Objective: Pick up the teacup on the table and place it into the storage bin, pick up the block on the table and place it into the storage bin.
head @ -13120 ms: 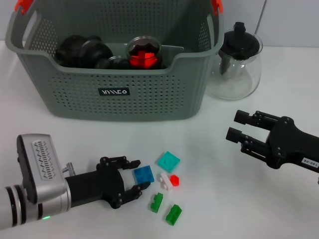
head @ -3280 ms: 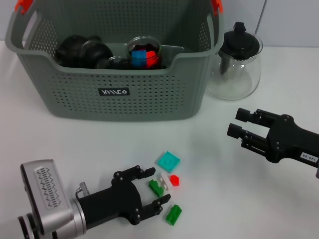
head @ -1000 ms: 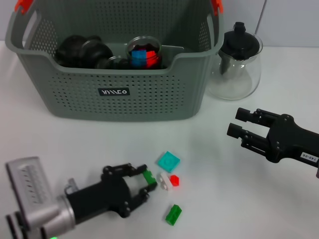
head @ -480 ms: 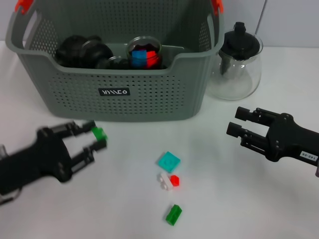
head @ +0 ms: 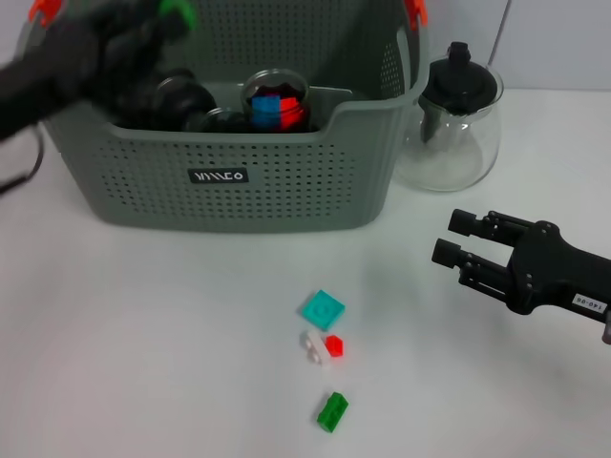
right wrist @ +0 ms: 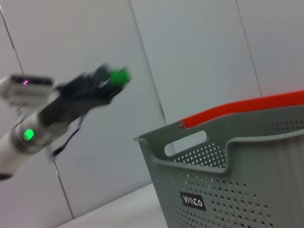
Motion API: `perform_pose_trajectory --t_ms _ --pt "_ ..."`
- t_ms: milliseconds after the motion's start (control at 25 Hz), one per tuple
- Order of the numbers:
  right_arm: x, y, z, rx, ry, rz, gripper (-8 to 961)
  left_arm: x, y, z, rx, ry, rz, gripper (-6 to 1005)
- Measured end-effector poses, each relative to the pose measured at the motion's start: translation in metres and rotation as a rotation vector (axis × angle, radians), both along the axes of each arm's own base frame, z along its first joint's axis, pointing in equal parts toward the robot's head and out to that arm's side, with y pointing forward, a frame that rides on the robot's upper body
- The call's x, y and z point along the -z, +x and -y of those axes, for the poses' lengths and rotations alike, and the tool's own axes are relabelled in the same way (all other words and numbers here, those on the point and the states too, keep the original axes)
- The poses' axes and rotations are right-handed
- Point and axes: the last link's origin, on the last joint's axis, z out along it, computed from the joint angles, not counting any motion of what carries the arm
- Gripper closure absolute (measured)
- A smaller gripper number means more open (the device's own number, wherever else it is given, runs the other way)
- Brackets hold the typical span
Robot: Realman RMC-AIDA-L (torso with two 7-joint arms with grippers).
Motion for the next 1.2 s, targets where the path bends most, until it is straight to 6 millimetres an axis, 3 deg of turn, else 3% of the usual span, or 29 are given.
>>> perform_pose_trajectory --t_ms 240,480,720,1200 --pt "0.000 -0.001 -0.001 -0.004 -0.001 -0.001 396 0.008 0.045 -0.061 -0.055 -0.029 -0.117 533" --pt "0.000 -0.002 -0.001 -0.006 -0.001 -0.001 395 0.047 0.075 -0.101 -0.122 0.000 -0.382 522" --pt "0.000 -0.002 -0.001 -0.003 0.001 -0.004 395 0.071 0.071 -0.114 -0.230 0.063 -0.512 511" --pt "0.000 -0.002 -0.002 -0.005 0.003 -0.004 396 0.061 0.069 -0.109 -0.262 0.109 -0.459 491"
